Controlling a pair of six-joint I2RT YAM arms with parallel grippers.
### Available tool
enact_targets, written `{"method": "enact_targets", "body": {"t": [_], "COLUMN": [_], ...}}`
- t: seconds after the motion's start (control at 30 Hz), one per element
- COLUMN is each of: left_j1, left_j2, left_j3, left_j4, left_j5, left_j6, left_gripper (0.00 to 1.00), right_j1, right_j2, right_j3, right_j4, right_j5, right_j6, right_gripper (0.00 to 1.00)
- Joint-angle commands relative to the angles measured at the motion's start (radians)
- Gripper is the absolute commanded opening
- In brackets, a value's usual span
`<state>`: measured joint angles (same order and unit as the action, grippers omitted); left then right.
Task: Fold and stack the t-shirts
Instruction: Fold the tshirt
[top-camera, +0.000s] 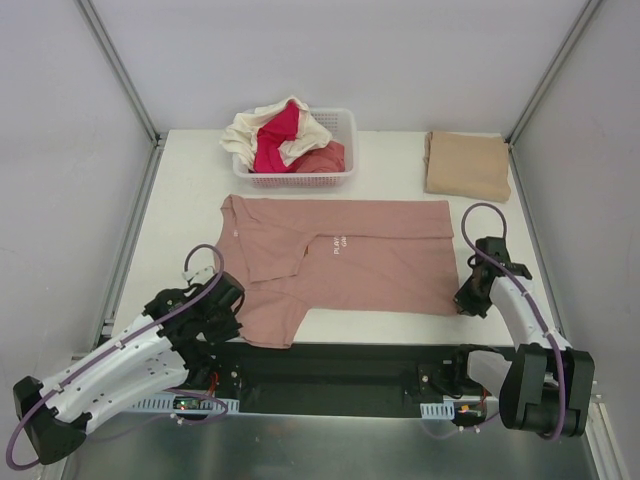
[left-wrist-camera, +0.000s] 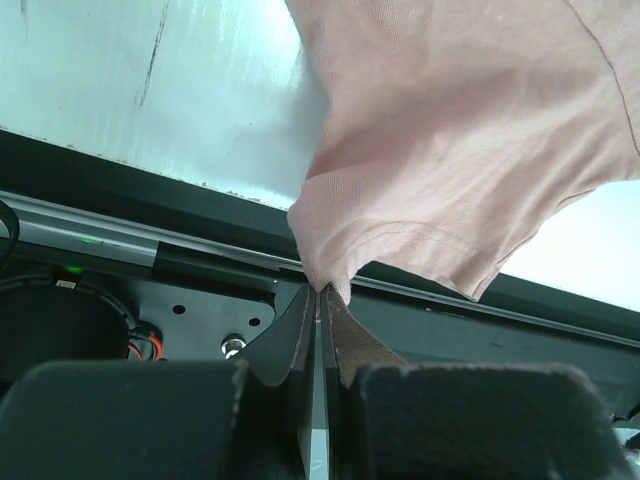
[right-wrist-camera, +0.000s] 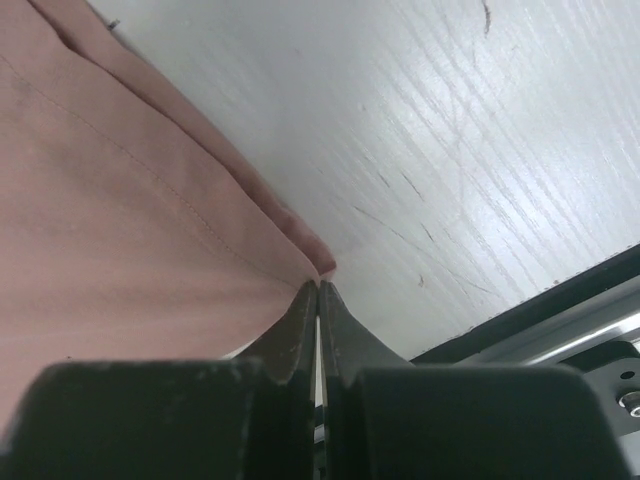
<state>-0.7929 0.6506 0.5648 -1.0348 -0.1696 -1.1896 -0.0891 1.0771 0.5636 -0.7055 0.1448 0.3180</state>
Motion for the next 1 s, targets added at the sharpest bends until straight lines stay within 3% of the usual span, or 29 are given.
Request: {"method": "enact_targets", "body": {"t": [0.0, 0.27, 0.47, 0.97], "left_j1": [-0.008, -0.008, 0.007, 0.363], "left_j2": [-0.008, 0.078, 0.239, 0.549], "left_j3": [0.055, 0.176, 0.306, 0.535], "left_j4": [-0.022, 0.191, 0.309, 0.438], "left_j5": [-0.016, 0.002, -0.094, 0.028], "left_j6": [-0.002, 0.114, 0.222, 0.435], "left_gripper": [0.00, 0.00, 0.00, 0.00], "right_j1": [-0.008, 0.069, 0.088, 0.088], "right_j2": [0.020, 0.055, 0.139, 0.411], "right_j3": [0.053, 0.166, 0.317, 0.633], "right_j4": [-0.023, -0.029, -0.078, -0.143], "right_j5": [-0.017, -0.038, -0.018, 0.013], "right_j6": [-0.057, -0.091, -0.106, -0.131], "right_gripper": [0.00, 0.01, 0.01, 0.01]}}
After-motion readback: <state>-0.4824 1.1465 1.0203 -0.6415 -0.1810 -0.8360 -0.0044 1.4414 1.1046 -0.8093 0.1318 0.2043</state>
